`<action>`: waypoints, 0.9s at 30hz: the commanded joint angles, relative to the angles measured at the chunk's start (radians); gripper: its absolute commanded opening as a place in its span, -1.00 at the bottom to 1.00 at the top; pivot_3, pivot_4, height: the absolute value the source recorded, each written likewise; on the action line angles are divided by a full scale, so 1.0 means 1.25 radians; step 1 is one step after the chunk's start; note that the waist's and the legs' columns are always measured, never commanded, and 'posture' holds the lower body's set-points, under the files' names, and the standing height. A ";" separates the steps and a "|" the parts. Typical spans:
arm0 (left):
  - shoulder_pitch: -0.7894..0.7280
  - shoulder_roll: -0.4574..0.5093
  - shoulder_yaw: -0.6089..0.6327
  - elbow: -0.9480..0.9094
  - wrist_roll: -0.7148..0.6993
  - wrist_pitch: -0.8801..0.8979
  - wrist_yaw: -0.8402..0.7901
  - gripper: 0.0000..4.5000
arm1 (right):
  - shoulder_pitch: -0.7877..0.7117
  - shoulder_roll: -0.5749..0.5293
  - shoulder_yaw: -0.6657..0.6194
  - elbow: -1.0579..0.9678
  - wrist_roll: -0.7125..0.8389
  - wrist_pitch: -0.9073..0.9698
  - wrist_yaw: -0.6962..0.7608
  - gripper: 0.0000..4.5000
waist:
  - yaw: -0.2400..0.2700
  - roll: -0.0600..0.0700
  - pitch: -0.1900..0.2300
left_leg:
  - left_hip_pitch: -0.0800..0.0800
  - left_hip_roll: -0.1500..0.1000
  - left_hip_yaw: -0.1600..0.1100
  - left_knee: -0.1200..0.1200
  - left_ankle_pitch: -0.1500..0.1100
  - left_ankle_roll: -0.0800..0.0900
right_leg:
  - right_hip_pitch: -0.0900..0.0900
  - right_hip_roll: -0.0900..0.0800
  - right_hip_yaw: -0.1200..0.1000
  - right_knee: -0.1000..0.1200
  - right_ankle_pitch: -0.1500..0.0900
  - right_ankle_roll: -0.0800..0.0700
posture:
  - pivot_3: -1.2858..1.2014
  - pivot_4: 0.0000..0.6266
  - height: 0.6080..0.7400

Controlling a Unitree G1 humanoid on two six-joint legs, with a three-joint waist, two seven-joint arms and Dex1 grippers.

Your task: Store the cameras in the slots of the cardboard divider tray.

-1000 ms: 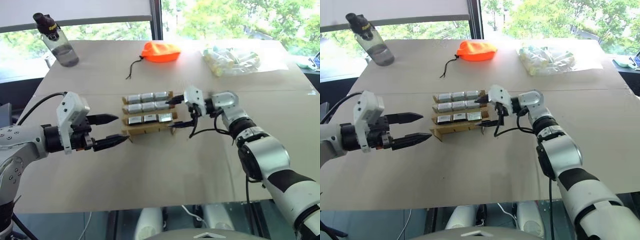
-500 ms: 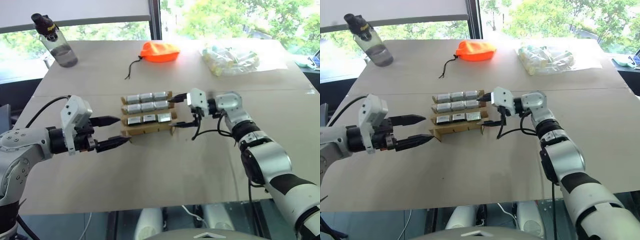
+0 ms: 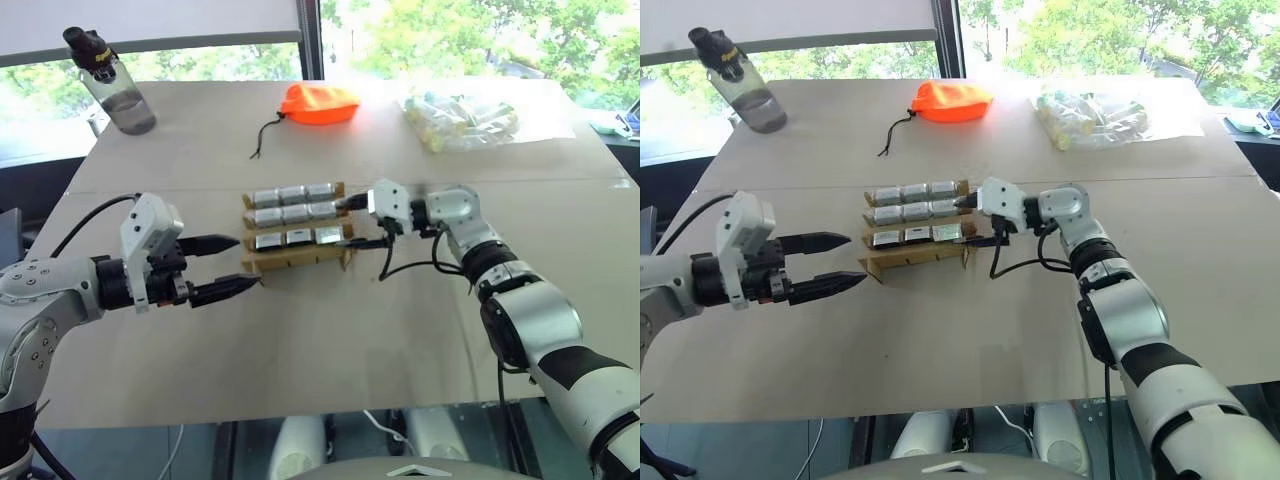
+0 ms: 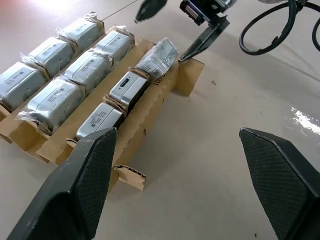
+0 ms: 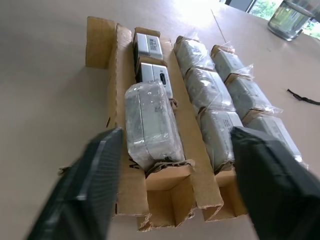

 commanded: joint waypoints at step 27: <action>0.036 0.011 0.061 -0.037 -0.011 -0.015 0.010 0.80 | -0.080 0.014 0.026 0.048 -0.043 0.153 0.059 -0.76 | -0.001 0.001 0.001 | 0.000 0.000 0.000 -0.001 0.000 0.000 | 0.000 0.000 0.000 -0.001 0.000 0.000 | 0.03 -0.52 0.78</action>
